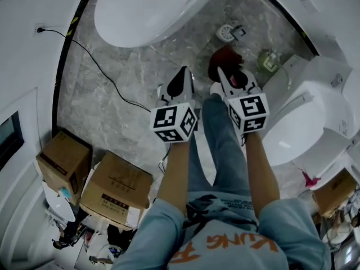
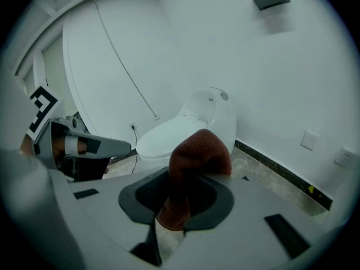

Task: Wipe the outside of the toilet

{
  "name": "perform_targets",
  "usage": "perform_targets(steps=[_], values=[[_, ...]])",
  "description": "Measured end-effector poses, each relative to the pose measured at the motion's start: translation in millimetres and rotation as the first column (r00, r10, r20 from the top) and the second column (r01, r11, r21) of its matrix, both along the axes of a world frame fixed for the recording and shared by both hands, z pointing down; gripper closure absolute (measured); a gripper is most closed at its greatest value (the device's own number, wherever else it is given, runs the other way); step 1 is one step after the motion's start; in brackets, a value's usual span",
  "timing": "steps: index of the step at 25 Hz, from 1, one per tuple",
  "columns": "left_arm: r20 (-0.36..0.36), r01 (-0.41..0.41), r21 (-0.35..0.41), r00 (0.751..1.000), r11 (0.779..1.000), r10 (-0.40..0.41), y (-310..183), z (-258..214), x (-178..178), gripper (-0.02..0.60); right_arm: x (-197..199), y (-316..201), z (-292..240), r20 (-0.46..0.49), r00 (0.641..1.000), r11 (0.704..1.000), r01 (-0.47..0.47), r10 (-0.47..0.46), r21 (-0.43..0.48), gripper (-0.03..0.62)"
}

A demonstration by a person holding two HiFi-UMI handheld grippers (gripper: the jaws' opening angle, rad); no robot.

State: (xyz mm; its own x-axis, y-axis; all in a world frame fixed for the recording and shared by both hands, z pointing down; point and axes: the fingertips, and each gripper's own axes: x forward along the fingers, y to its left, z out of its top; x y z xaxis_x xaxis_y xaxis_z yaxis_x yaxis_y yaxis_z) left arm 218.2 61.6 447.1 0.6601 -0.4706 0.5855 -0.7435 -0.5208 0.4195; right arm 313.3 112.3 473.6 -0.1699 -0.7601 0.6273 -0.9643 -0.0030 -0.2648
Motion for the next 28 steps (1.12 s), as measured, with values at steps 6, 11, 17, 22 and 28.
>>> perform_targets(steps=[6,11,17,22,28], values=[[-0.001,0.028,-0.010,1.000,1.000,-0.028,-4.3,37.0,11.2,0.588,7.7,-7.0,44.2,-0.019,0.997,0.997,0.073,-0.073,-0.020,0.522],[-0.001,0.075,-0.030,0.997,0.997,-0.075,-9.0,71.5,14.7,0.588,21.0,-22.9,77.9,-0.056,0.992,0.993,0.110,-0.112,-0.039,0.522],[-0.016,0.132,-0.046,0.991,0.990,-0.133,-20.4,93.4,17.1,0.588,40.5,-58.2,109.2,-0.104,0.985,0.990,0.130,-0.135,-0.049,0.520],[-0.024,0.168,-0.041,0.985,0.985,-0.169,-38.8,100.4,18.9,0.588,57.5,-92.4,126.3,-0.177,0.973,0.988,0.141,-0.151,-0.064,0.522],[-0.016,0.205,-0.059,0.978,0.977,-0.206,-56.1,109.0,10.3,0.588,68.3,-129.1,143.5,-0.230,0.958,0.985,0.156,-0.170,-0.075,0.521]])
